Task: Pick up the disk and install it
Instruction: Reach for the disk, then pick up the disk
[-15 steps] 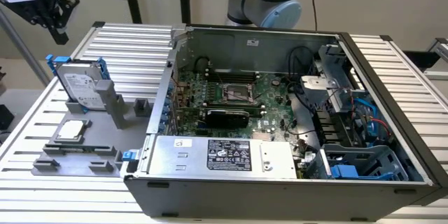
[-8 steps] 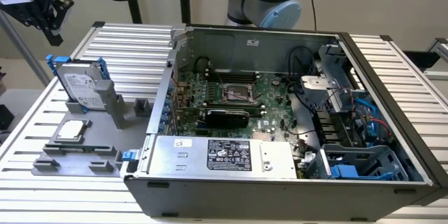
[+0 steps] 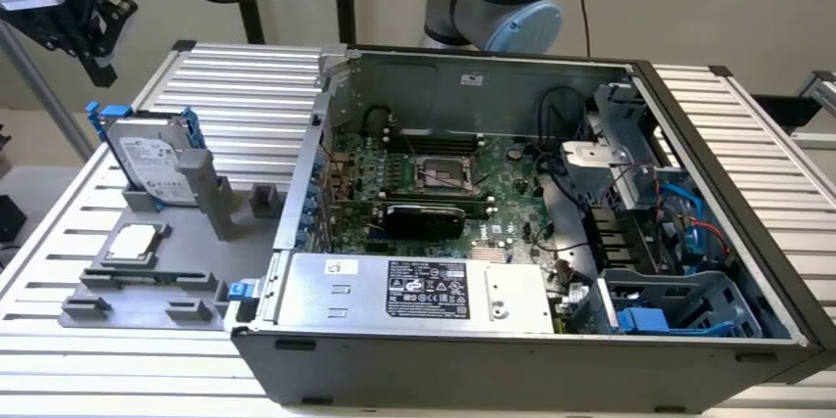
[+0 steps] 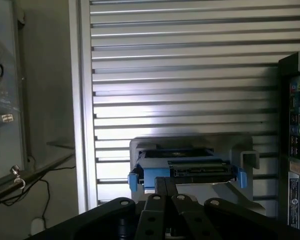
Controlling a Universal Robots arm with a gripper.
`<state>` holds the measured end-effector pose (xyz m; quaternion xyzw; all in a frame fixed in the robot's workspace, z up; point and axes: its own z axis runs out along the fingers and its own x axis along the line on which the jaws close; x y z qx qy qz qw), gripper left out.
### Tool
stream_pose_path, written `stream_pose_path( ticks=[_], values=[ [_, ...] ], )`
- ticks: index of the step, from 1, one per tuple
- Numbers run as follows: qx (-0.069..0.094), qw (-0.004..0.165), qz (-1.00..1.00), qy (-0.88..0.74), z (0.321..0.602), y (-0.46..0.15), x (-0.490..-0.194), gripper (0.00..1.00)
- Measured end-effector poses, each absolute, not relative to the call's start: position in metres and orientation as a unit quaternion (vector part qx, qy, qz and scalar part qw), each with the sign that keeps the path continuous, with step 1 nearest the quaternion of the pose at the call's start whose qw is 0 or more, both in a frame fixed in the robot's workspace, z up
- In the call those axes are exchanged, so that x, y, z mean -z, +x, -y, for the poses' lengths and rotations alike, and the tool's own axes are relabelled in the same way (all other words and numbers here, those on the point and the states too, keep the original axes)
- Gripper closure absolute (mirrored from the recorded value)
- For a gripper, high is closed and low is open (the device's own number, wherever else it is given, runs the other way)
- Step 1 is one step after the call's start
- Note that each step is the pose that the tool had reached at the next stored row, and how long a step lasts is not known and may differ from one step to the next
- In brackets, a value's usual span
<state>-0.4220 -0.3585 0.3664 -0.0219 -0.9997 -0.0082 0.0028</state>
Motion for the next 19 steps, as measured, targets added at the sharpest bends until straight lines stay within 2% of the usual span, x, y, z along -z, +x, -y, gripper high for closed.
stream_pose_path(
  ticks=[19],
  values=[
    [0.008,0.003,1.0,0.007,0.3586,-0.4206,-0.3664,1.0]
  ],
)
